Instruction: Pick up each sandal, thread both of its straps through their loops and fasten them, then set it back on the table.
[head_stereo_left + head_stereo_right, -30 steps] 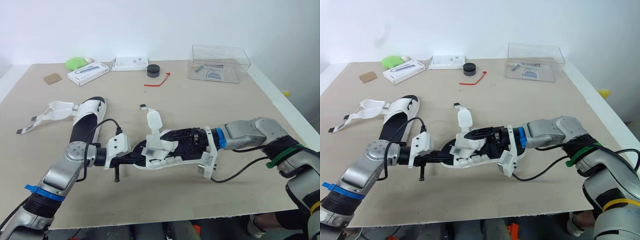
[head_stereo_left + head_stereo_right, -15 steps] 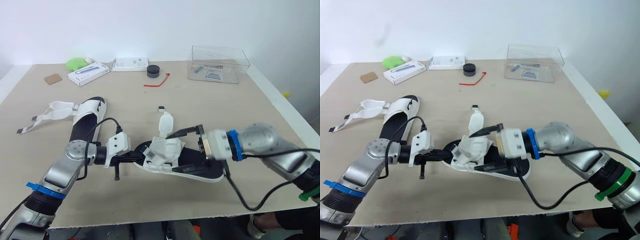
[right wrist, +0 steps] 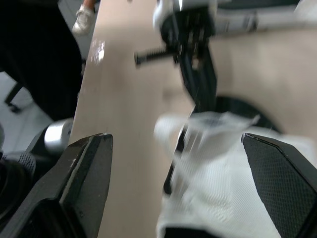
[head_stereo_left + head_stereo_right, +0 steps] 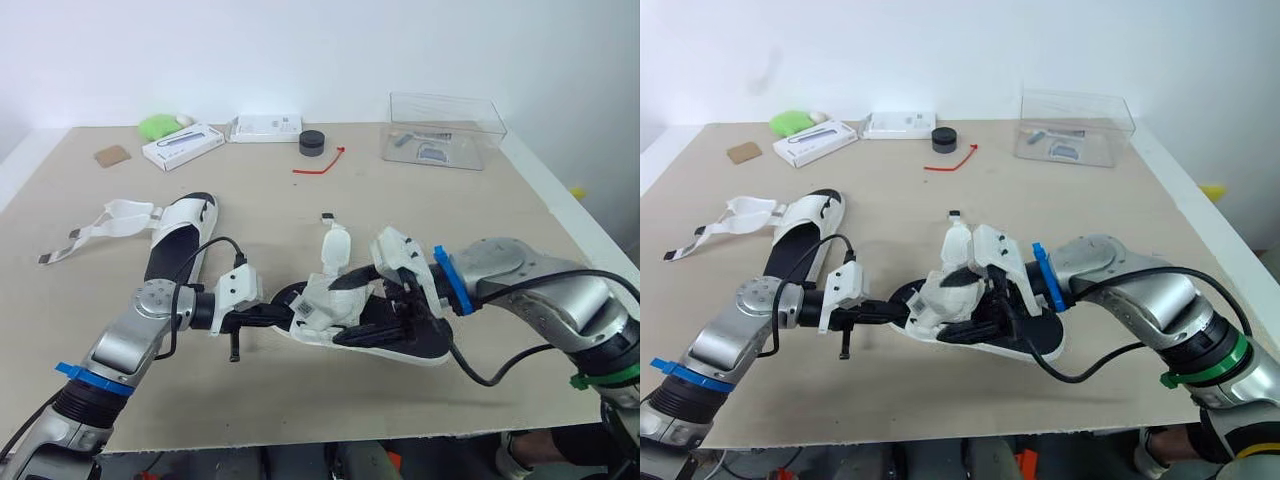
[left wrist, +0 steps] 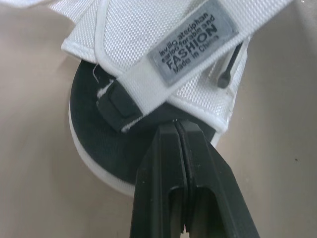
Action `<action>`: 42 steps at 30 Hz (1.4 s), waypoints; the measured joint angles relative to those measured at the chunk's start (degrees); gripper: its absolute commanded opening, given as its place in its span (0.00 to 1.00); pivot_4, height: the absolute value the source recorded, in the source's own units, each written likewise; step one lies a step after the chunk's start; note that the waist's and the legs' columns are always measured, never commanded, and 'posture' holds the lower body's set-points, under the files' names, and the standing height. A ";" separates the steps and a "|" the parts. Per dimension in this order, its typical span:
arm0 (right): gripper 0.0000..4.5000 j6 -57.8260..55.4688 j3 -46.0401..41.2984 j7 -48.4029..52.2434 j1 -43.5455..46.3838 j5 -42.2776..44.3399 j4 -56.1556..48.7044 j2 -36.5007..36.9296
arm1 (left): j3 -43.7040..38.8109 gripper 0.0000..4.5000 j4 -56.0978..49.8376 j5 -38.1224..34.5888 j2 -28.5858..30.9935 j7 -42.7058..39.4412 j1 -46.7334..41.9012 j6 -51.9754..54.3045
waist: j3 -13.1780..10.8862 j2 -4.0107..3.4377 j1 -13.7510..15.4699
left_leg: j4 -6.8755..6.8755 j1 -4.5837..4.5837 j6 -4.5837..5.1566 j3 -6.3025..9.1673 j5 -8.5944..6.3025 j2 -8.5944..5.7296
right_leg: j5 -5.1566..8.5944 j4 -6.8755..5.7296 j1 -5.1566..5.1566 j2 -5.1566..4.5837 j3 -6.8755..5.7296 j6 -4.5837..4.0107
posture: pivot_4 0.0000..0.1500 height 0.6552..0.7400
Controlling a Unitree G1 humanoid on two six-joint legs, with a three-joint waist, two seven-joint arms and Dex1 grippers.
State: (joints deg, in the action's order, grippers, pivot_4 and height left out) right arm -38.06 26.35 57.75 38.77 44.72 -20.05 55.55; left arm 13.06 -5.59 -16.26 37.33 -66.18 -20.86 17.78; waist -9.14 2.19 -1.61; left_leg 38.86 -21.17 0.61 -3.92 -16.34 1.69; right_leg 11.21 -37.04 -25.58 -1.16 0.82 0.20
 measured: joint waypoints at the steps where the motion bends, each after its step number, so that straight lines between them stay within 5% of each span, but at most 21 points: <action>1: 0.99 -0.04 -0.05 0.03 -0.04 -0.05 0.03 -0.03 | -0.01 0.00 0.00 0.00 0.00 -0.01 0.00 0.00 | 0.00 0.00 0.00 | 0.00 0.00 0.00 0.00 0.00 0.00 | 0.00 0.00 0.00 0.00 0.00 0.00 | 1.00 1.00; 12: 0.99 -8.10 -8.21 2.40 -2.13 1.84 0.04 -5.40 | -0.16 0.00 -0.09 -0.28 0.18 -0.56 -0.01 1.08 | 0.00 0.01 0.23 | 0.01 0.02 -0.01 0.11 0.01 0.02 | 0.08 0.00 0.04 0.04 -0.08 0.16 | 1.00 1.00; 21: 0.99 -25.28 -3.58 2.76 7.09 1.14 1.75 -8.81 | -0.17 0.00 -0.15 -0.48 0.09 -0.46 -0.01 1.25 | 0.00 0.01 0.39 | 0.02 -0.01 -0.02 0.16 0.01 -0.01 | -0.03 0.00 0.04 0.00 -0.15 -0.07 | 1.00 1.00; 42: 0.99 -35.59 -2.15 8.15 14.14 1.06 9.40 -17.79 | -0.16 0.00 -1.69 -0.48 -0.06 0.78 0.97 1.35 | 0.00 0.01 0.38 | 0.01 -0.10 0.03 0.27 -0.02 -0.05 | -0.01 0.03 0.05 -0.07 -0.26 -0.07 | 1.00 1.00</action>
State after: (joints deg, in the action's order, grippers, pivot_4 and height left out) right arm -73.65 24.19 65.91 52.91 45.77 -10.65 37.76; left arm 12.89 -7.28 -16.74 37.27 -65.41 -19.89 19.13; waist -9.14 2.20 -1.22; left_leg 38.87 -21.27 0.64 -3.66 -16.36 1.64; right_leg 11.20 -37.02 -25.54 -1.22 0.56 0.13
